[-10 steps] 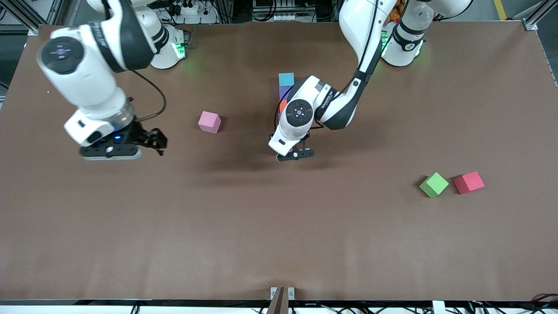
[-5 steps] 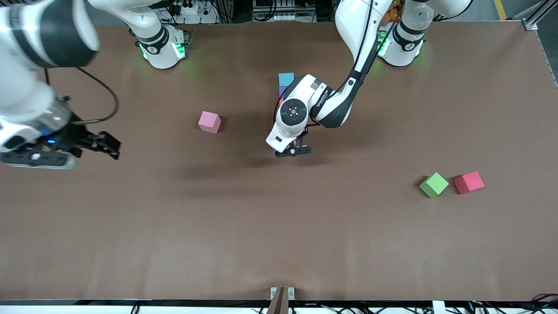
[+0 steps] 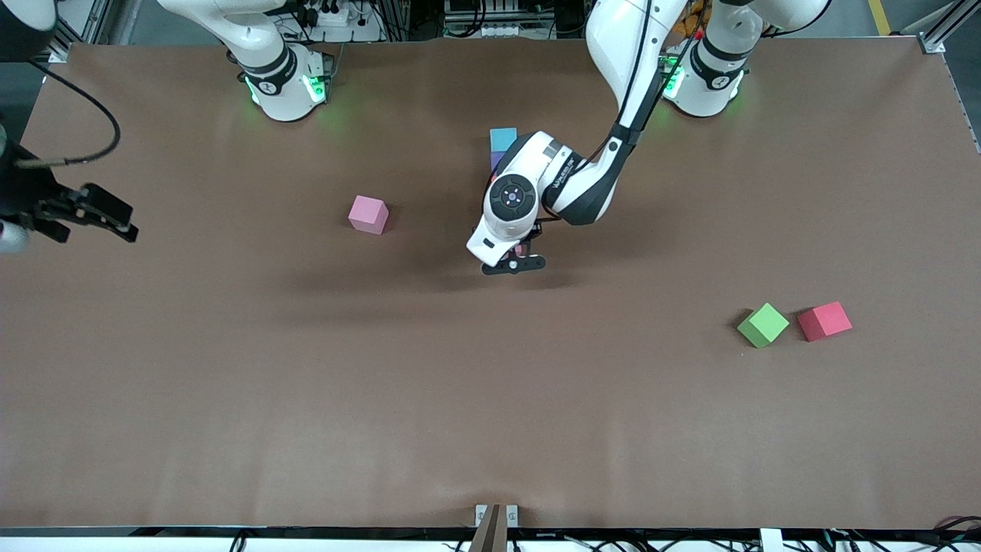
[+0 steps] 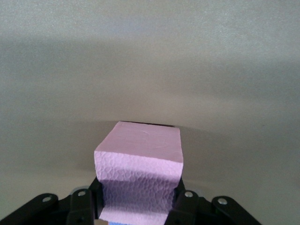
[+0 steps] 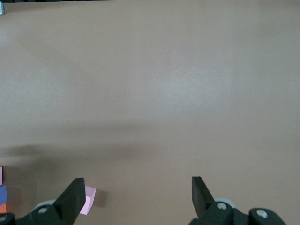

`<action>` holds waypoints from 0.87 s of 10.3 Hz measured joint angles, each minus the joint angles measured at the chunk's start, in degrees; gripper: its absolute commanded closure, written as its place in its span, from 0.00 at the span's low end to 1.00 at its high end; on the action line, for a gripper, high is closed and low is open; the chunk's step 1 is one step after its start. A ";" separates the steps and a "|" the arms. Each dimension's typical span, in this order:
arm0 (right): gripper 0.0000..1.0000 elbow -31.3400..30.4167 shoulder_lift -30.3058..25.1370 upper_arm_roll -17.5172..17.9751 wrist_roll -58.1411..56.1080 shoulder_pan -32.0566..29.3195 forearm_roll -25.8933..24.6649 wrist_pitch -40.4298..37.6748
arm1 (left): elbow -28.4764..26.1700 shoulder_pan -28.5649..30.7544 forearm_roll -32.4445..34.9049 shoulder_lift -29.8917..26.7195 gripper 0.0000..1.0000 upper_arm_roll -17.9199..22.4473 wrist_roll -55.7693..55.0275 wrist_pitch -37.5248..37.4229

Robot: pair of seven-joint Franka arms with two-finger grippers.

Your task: Arrange blocks into number 1

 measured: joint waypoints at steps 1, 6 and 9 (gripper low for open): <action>0.00 -0.05 -0.46 -0.42 -0.29 0.00 0.00 -0.54 | 0.00 -0.03 0.04 0.01 0.69 0.00 0.00 0.00; 0.00 -0.04 -0.53 -1.72 -0.54 0.01 -1.46 -1.62 | 0.29 -0.03 0.25 0.01 0.00 0.35 0.00 0.05; 0.00 0.26 -0.54 -1.68 -0.60 0.04 -2.03 -1.62 | 1.98 -0.03 1.76 -2.65 0.00 3.72 0.00 -0.75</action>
